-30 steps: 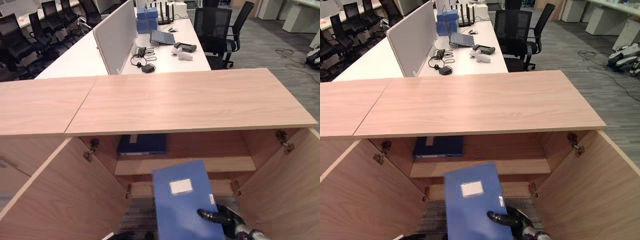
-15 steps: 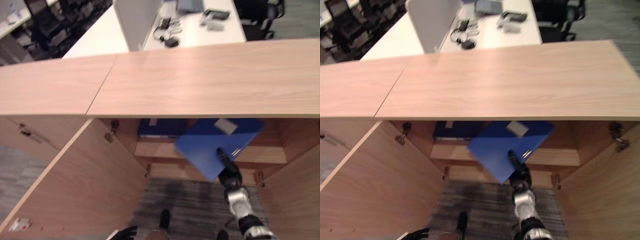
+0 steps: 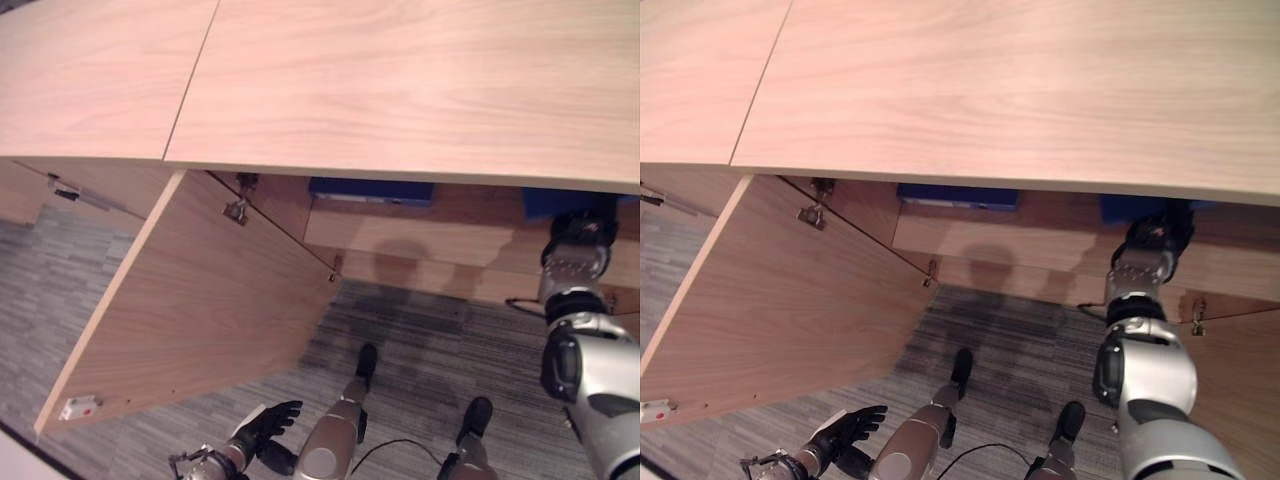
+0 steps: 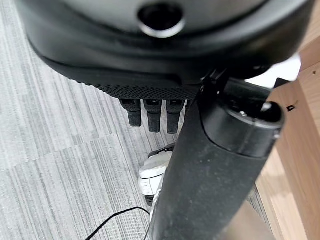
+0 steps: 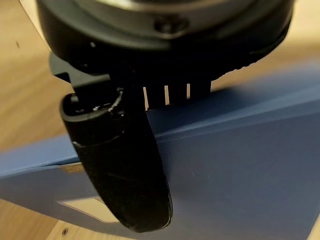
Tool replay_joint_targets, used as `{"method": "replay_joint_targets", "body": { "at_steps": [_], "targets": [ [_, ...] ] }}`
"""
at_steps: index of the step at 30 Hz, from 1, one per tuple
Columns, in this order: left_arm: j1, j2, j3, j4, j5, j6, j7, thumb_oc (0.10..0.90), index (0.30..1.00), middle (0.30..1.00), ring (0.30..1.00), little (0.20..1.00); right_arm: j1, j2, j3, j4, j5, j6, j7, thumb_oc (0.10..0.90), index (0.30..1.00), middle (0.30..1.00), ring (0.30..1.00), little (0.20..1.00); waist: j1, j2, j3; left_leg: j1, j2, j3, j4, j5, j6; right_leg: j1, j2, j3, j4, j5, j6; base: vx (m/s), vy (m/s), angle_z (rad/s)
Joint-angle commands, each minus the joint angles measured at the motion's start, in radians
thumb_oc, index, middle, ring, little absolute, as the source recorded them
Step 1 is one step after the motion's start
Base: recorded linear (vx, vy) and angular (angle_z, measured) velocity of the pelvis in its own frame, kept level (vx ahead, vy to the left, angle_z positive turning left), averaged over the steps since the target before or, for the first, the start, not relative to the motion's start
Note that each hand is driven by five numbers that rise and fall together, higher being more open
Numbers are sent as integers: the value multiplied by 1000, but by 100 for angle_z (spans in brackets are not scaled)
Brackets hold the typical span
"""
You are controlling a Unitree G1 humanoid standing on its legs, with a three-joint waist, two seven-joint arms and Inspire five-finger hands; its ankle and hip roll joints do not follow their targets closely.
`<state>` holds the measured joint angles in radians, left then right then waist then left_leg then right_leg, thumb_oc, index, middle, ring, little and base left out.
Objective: Put the empty folder in the office cabinet
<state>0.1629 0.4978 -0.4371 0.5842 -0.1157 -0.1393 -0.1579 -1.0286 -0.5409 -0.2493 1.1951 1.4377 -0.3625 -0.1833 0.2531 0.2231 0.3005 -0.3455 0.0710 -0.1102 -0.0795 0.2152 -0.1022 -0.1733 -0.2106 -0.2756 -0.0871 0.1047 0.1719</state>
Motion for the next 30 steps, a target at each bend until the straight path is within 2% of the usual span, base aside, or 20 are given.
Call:
{"method": "replay_joint_targets", "body": {
  "at_steps": [1,5,11,13,14,17,20,30],
  "targets": [
    [-74,-3,-15,-11,-69,-26,68,800,900,900,900,900,-109,-156,67,-53,-5,-33,25,400,300,300,300,300,24,-37,-33,13,-11,-8,117,-204,-11,-105,-20,44,179,-151,16,-3,-8,9],
    [-67,35,-39,-38,-69,-29,61,800,900,900,900,900,-189,-235,103,19,-18,-20,-7,400,300,300,300,300,44,-4,-29,-34,-18,-12,144,-218,-15,-175,-29,44,241,-183,22,20,-17,7],
    [-62,73,-40,-76,-95,-30,58,800,900,900,900,900,-266,-297,131,48,0,-25,-26,400,300,300,300,300,63,19,-30,-121,-28,-23,210,-232,-24,-281,-40,53,338,-218,22,-12,-39,0],
    [-62,90,-43,-95,-109,-27,64,800,900,900,900,900,-302,-324,147,54,3,-33,-48,400,300,300,300,300,71,32,-28,-179,-33,-39,261,-243,-30,-349,-46,59,415,-244,24,32,-67,16],
    [-67,102,-49,-106,-116,-28,68,800,900,900,900,900,-327,-332,157,55,8,-35,-52,400,300,300,300,300,74,37,-33,-206,-37,-51,289,-271,-33,-383,-48,64,471,-285,29,91,-69,17],
    [-78,116,-72,-128,-122,-31,78,800,900,900,900,900,-367,-334,180,68,-1,-45,-82,400,300,300,300,300,78,50,-26,-297,-48,-65,365,-286,-33,-492,-62,76,591,-322,25,25,-30,32],
    [-86,126,-72,-152,-150,-29,105,800,900,900,900,900,-396,-335,193,58,-21,-65,-126,400,300,300,300,300,69,44,-23,-437,-59,-78,489,-338,-28,-635,-73,96,741,-395,17,15,-58,16],
    [-59,185,-49,-228,-178,-34,124,800,900,900,900,900,-418,-310,206,61,-18,-78,-166,400,300,300,300,300,57,28,-22,-567,-67,-85,617,-389,-18,-758,-71,118,850,-439,3,15,-16,-3]
  ]
}}
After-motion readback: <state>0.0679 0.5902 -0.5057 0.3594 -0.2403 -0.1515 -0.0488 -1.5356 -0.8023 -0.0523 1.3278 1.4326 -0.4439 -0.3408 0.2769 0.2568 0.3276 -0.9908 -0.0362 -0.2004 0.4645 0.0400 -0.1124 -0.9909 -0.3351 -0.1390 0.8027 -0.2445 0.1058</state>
